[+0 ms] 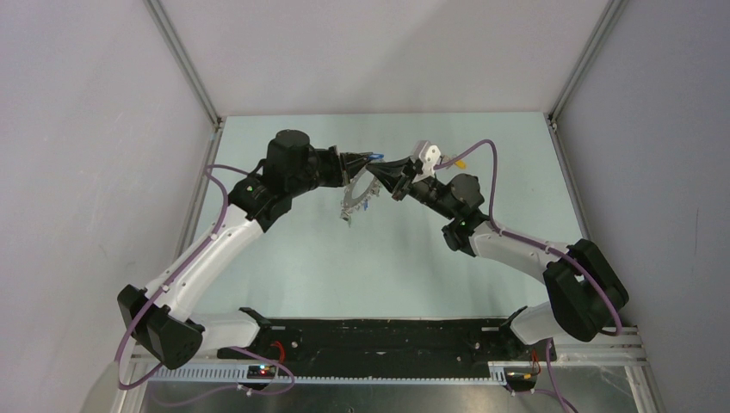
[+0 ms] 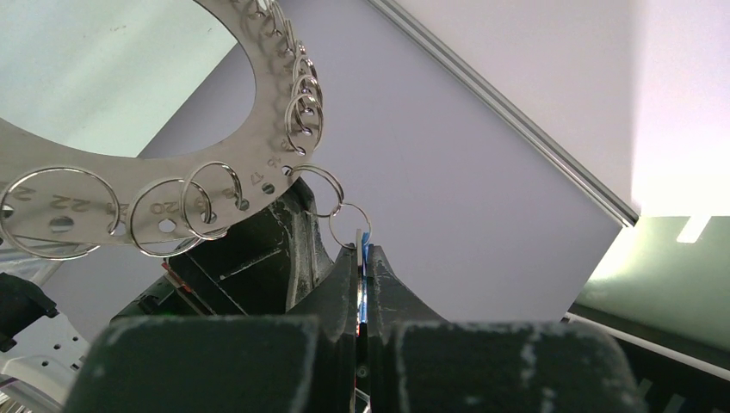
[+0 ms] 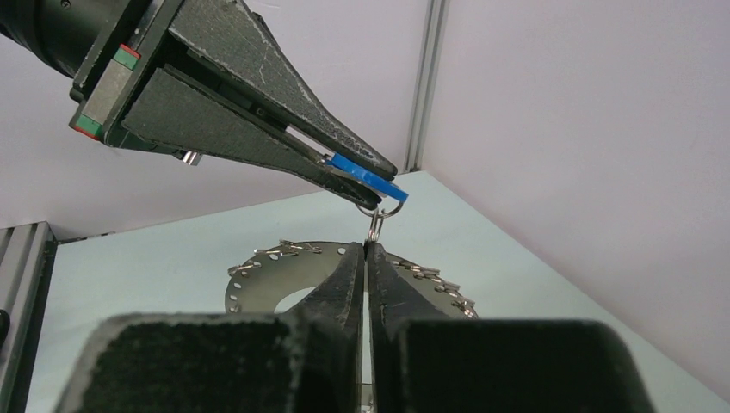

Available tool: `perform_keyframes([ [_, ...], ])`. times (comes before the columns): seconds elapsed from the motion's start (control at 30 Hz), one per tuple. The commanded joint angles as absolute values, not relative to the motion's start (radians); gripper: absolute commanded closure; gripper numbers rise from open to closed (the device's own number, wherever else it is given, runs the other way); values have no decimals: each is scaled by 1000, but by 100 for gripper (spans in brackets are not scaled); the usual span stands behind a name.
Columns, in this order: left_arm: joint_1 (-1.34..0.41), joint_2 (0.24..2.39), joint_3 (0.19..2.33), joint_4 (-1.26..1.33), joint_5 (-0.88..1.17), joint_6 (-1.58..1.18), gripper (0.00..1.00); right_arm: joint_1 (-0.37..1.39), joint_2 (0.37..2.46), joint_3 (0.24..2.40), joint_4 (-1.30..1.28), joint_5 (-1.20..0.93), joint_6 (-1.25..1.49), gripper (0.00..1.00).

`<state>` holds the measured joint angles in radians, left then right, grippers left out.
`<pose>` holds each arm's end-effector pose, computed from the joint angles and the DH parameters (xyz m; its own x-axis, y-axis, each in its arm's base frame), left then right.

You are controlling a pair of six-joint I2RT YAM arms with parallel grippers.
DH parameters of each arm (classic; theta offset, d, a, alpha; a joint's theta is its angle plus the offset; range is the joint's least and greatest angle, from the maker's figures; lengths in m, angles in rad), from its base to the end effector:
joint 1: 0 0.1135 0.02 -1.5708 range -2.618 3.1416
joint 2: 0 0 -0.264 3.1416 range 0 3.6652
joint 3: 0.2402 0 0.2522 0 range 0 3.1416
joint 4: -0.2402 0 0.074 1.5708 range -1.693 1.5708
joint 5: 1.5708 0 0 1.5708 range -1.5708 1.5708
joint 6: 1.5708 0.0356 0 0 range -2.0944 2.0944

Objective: Remove the keys from the keyring

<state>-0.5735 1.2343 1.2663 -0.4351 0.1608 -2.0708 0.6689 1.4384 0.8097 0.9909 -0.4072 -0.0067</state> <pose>0.2289 -0.1546 0.3877 -0.4206 -0.7596 0.4961 -0.6053 -0.1724 -0.7771 0.2410 0.2085 0.3175 0.2837 0.2164 -0.9342 -0.8581 0.4922 -0.1466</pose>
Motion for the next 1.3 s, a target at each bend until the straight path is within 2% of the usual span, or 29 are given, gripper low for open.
perform_keyframes([
  [0.0,-572,1215,1316,-383,170,-2105,100,664,1420,820,1052,-400,-3,100],
  [0.47,-579,1239,1331,-385,200,-2070,100,633,1407,971,779,-468,158,100],
  [0.93,-577,1236,1328,-384,207,-2070,100,610,1380,997,715,-407,284,100],
  [1.07,-562,1211,1317,-385,201,-2070,100,614,1347,956,710,-439,213,100],
  [1.27,-559,1214,1313,-385,219,-2062,100,651,1313,907,695,-451,-39,100],
])
